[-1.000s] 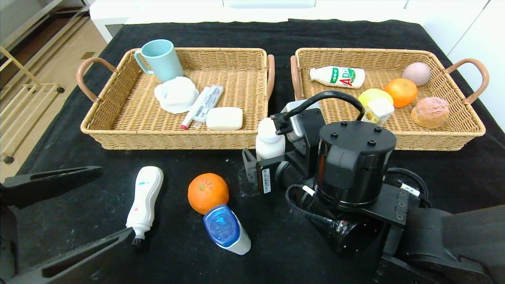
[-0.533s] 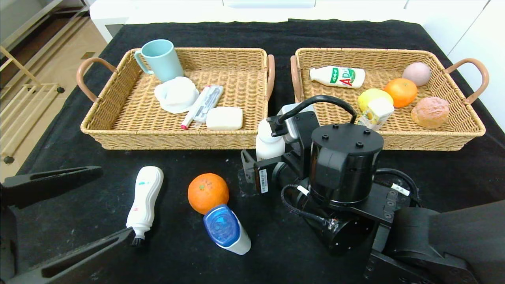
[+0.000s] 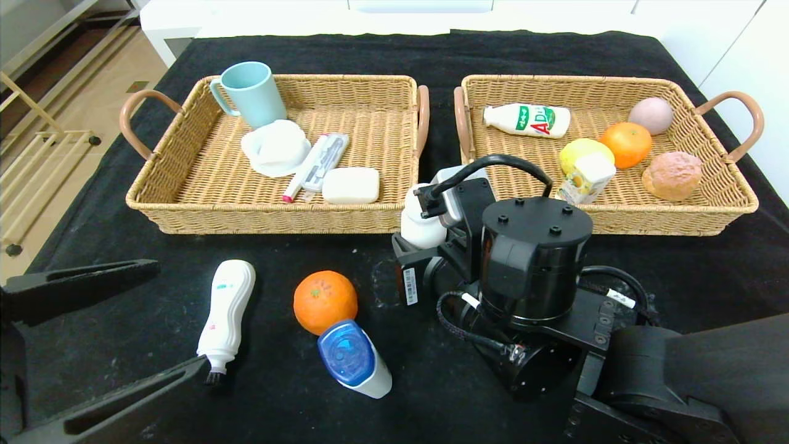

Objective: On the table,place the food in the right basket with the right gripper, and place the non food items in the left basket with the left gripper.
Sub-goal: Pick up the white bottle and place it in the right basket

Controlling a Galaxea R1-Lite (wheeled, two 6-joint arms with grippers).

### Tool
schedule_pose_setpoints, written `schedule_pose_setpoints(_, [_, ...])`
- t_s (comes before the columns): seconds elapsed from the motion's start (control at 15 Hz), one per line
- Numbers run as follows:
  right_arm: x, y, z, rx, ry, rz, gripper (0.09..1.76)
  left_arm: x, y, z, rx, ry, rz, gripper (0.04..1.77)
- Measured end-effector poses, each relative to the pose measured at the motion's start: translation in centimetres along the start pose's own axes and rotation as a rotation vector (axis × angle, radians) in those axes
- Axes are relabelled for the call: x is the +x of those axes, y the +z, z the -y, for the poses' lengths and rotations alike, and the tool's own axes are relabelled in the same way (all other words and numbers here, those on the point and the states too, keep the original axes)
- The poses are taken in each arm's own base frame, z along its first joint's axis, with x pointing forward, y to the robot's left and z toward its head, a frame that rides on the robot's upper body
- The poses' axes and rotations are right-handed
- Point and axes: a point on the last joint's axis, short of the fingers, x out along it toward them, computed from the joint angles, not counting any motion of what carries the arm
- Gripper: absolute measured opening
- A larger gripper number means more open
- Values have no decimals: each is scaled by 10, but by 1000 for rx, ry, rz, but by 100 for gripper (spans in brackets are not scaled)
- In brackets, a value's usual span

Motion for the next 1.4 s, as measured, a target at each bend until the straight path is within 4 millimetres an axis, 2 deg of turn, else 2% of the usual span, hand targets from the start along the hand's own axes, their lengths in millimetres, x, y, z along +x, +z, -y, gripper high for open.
schedule_pose_setpoints(0.8, [-3, 2, -1, -9, 5, 0, 87, 1, -1, 2, 1, -17, -3, 172])
schedule_pose_setpoints(1.13, [-27, 22, -3, -4, 25, 14, 87, 1, -2, 3, -1, -28, -6, 172])
schedule_pose_setpoints(1.4, [-52, 36, 12, -14, 20, -9, 87, 1, -2, 3, -1, -29, -7, 172])
